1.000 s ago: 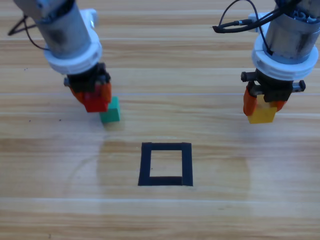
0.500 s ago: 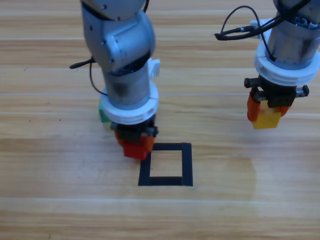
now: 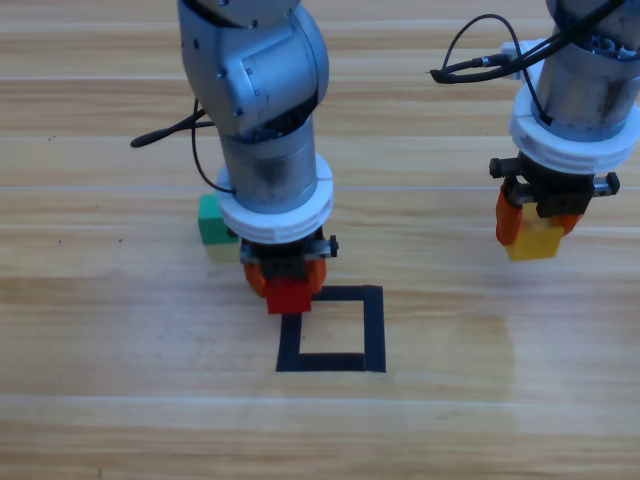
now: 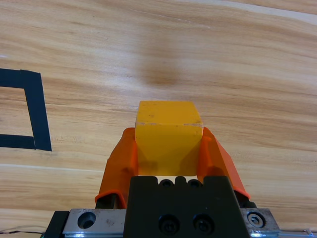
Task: Stack the blocks in the rectangular block: red at the bottom, yellow in the middle, green on top
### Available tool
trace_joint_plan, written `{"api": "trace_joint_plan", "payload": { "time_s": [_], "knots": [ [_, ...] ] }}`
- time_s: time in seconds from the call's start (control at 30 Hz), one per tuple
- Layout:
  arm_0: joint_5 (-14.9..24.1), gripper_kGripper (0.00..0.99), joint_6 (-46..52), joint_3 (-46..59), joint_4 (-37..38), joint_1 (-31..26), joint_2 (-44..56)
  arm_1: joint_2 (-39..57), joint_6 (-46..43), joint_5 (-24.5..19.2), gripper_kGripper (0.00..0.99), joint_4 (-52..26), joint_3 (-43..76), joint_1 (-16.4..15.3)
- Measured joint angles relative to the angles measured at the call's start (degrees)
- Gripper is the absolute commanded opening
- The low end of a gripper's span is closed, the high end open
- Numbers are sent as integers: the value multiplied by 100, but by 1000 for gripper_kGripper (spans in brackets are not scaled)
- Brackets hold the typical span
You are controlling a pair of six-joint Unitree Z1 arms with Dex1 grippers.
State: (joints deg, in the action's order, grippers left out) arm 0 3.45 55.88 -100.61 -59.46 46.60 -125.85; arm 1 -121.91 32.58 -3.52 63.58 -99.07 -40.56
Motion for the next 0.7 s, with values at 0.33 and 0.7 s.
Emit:
{"api": "trace_joint_plan", "payload": {
  "time_s": [0.33, 0.7],
  "knots": [
    [-2, 18, 160, -351, -45, 275, -384, 12, 0, 0, 273, -1, 13, 0],
    [-36, 18, -94, -587, -45, 416, -569, 13, -3, -4, 275, -25, 37, 0]
  ]
}}
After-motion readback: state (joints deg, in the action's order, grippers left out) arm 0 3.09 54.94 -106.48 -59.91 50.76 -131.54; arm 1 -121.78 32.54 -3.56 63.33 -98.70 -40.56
